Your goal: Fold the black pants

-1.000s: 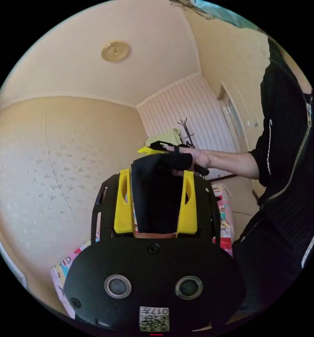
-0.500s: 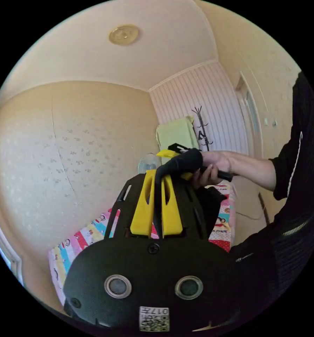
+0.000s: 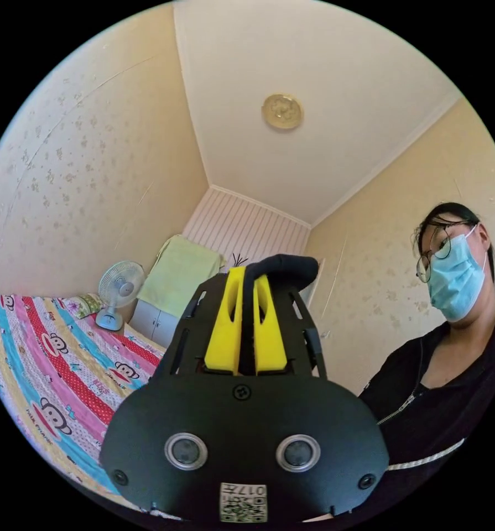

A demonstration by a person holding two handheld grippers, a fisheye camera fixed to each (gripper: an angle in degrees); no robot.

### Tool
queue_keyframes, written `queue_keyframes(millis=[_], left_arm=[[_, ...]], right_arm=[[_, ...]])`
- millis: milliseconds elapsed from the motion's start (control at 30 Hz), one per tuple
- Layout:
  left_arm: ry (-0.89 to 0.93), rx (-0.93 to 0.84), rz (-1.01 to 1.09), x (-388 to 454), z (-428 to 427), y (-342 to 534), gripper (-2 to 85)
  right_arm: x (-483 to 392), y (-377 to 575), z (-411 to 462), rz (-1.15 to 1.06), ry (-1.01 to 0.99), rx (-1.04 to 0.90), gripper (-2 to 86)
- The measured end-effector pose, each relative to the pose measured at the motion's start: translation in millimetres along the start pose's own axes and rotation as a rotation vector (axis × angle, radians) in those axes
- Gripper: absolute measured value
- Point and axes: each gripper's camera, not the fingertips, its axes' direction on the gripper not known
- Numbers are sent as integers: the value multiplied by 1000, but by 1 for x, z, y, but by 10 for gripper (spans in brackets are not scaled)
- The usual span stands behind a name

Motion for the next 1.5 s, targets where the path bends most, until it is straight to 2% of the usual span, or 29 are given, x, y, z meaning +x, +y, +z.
queue_keyframes(millis=[67, 133, 233, 333, 400, 533, 600, 733, 867, 1000, 1133, 1233, 1500], left_arm=[[41, 22, 28, 11, 12, -25, -1], [67, 46, 81, 31, 29, -59, 1], [83, 76, 130, 55, 50, -99, 2], [108, 105, 144, 72, 66, -127, 2], [112, 133, 145, 80, 68, -137, 2], [90, 214, 116, 86, 52, -150, 2], [67, 247, 101, 85, 37, -153, 2], [-12, 282, 85, 82, -8, -163, 5], [-87, 243, 111, 89, -42, -177, 9], [-180, 188, 233, 123, -73, -198, 15], [-423, 146, 341, 178, -86, -223, 18], [-520, 153, 420, 219, -85, -237, 19], [-595, 184, 626, 332, -100, -269, 38]], right_arm=[[-28, 16, -3, -77, 150, -35, 163], [-61, 23, -1, -177, 215, -28, 188], [-131, 18, 14, -469, 357, -22, 219], [-187, -4, 22, -646, 478, 96, 231], [-224, -26, 23, -777, 459, 198, 212], [-268, -54, 35, -957, 467, 176, 156], [-290, -68, 35, -1034, 451, 188, 100], [-305, -102, 15, -1050, 363, 266, 44], [-287, -188, -12, -823, 240, 307, 25], [-269, -259, -27, -664, 13, 357, 19], [-297, -301, -25, -727, 92, 348, 15], [-329, -323, -23, -828, 200, 313, 12], [-373, -376, -51, -843, 61, 282, 9]])
